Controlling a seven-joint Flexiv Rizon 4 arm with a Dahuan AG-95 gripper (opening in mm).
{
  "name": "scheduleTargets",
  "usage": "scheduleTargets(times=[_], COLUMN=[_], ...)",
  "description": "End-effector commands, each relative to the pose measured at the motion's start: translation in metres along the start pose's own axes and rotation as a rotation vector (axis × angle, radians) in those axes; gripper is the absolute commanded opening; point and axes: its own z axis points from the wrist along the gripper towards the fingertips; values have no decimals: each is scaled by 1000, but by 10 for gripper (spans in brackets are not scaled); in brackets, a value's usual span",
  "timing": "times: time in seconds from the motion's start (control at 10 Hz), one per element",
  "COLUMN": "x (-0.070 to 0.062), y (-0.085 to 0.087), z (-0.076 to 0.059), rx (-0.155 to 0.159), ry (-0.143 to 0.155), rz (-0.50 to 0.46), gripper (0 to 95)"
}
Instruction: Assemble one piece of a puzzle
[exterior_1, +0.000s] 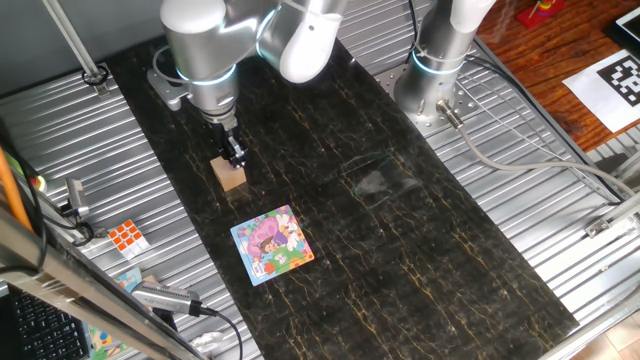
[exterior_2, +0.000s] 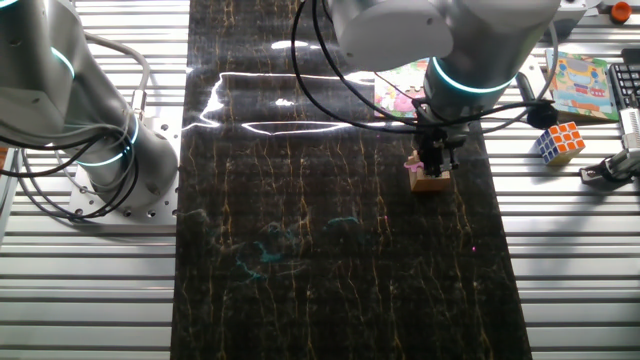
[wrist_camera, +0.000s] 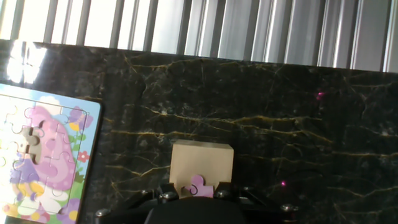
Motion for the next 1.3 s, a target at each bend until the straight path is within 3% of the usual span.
scheduleTargets(times=[0.1, 0.2, 0.3, 1.3], x=[0, 0, 0, 0], y=[0, 0, 0, 2], z=[1, 1, 1, 1], rx=[2, 2, 2, 2], ry=[-1, -1, 0, -5], rz=[-3, -3, -4, -9], gripper=[190, 190, 380, 380])
